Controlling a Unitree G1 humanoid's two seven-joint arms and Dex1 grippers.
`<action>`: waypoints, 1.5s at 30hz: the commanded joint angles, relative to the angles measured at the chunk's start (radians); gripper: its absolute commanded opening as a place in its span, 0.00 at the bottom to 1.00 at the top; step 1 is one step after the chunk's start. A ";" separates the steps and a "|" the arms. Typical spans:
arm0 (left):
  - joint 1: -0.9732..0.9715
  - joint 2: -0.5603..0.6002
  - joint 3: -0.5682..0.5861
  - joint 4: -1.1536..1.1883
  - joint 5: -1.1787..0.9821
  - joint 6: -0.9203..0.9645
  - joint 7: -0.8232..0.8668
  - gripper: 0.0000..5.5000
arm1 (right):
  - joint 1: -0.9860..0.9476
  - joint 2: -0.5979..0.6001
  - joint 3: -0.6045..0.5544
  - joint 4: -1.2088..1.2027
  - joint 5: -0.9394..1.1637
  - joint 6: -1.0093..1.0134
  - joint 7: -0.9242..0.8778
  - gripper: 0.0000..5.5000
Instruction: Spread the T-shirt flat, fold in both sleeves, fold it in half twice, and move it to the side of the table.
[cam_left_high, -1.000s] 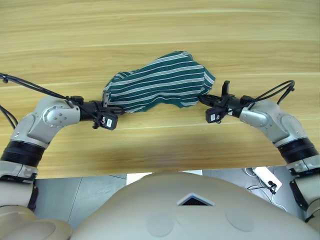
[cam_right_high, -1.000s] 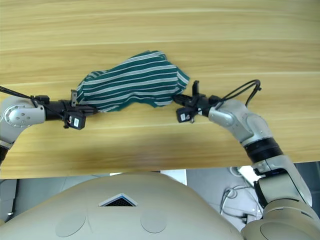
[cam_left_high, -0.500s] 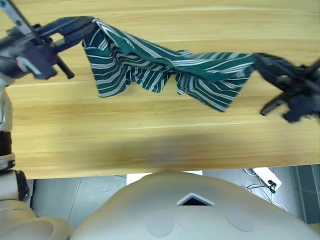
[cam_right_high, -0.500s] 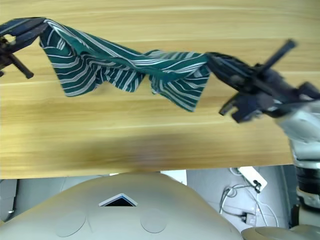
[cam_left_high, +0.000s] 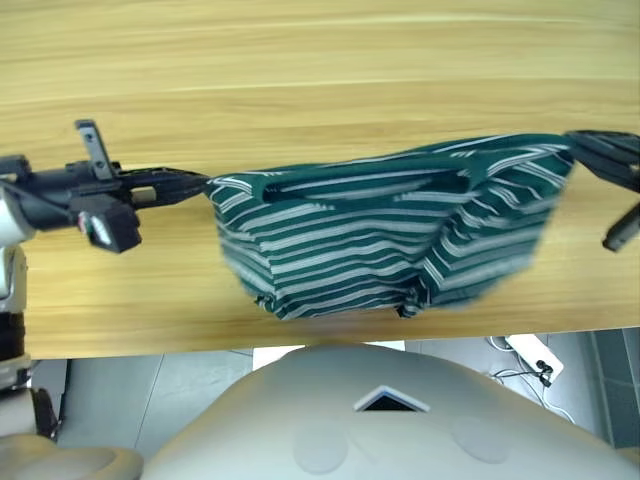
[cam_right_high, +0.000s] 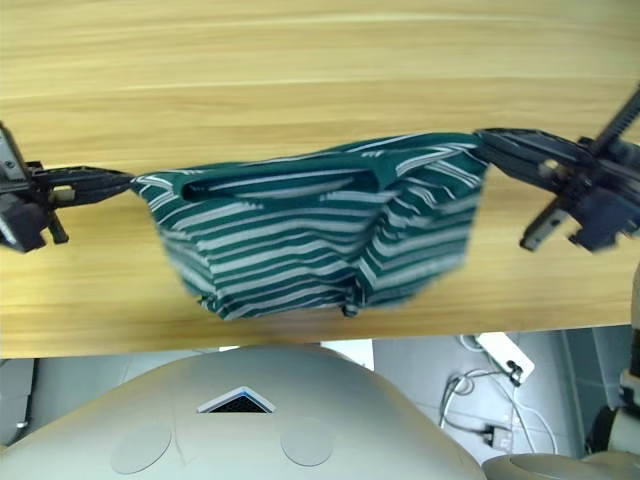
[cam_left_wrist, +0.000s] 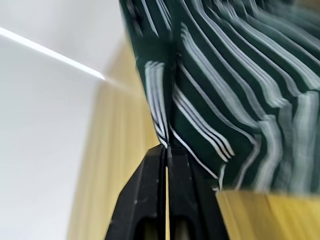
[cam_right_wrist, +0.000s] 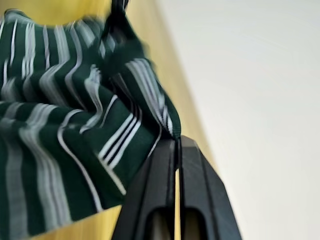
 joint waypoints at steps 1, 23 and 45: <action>-1.228 -0.175 -0.361 0.964 0.674 0.276 0.554 0.00 | -1.484 0.224 0.632 1.057 -1.094 0.551 -0.902 0.00; -0.492 -0.215 -0.493 0.882 0.864 -0.238 1.241 0.00 | -0.554 0.179 0.590 0.622 -0.919 0.088 -0.910 0.00; 0.080 -0.006 -0.578 0.054 0.462 -0.114 0.569 0.00 | 0.164 -0.090 0.507 0.035 -0.526 0.022 -0.403 0.16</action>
